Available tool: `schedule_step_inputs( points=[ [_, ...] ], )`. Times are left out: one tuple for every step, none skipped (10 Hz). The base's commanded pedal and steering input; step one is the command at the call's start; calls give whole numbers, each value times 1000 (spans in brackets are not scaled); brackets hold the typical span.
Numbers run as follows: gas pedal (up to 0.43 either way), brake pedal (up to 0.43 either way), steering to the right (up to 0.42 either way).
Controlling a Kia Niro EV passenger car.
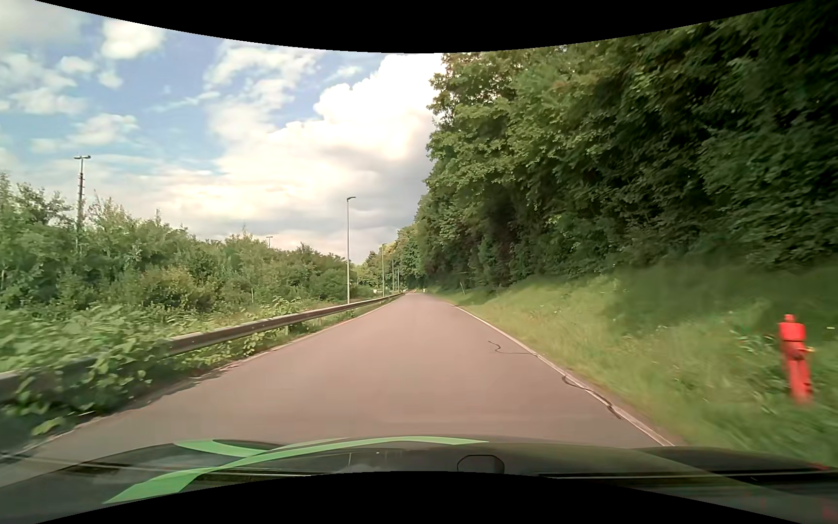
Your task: Follow the waypoints while adhering to traffic rules and regulations
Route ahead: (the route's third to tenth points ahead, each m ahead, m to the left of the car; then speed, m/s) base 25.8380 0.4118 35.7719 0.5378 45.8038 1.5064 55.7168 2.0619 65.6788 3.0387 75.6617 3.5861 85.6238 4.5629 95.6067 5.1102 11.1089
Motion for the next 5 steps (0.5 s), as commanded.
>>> schedule_step_inputs(
  points=[
    [197,0,-18],
    [197,0,-18],
    [197,0,-18],
    [197,0,-18],
    [197,0,-18]
  ],
)
